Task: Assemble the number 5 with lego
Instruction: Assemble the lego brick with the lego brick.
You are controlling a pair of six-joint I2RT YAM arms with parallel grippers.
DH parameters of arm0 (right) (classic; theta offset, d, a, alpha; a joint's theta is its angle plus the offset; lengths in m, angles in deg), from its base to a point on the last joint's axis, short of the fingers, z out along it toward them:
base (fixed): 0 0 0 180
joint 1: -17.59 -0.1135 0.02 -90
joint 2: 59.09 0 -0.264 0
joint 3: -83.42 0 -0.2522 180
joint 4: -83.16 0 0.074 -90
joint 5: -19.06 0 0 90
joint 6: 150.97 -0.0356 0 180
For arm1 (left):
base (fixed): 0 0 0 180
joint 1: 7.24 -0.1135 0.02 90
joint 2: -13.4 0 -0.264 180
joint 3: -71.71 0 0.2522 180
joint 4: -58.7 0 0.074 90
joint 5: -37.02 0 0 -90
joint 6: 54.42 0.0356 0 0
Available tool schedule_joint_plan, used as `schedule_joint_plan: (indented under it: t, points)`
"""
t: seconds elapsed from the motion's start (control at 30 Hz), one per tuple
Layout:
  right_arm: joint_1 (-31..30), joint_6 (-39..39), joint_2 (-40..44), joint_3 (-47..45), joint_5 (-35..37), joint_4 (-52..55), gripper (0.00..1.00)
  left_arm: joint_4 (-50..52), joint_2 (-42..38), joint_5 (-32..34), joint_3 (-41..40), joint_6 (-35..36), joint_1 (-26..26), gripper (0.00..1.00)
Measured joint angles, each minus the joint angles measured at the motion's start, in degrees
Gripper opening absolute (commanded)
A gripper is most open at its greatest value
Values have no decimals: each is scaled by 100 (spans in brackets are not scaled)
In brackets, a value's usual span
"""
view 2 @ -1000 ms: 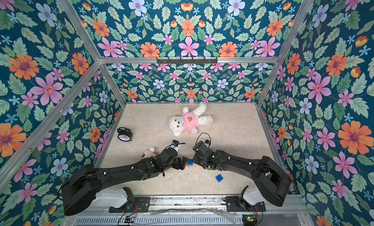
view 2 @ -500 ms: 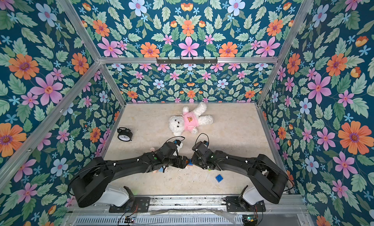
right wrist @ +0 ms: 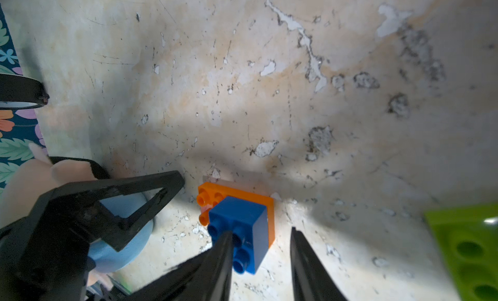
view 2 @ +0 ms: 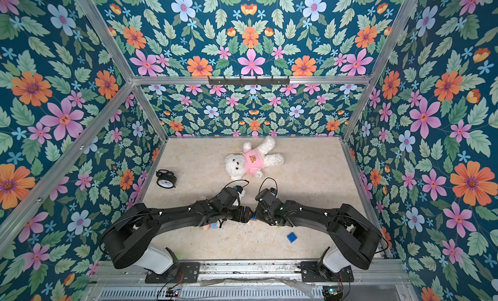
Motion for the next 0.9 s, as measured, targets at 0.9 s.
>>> schedule_joint_plan:
  t: [0.9]
  points:
    - [-92, 155, -424, 256, 168, 107, 36, -450, 151, 31, -225, -66, -2, 62]
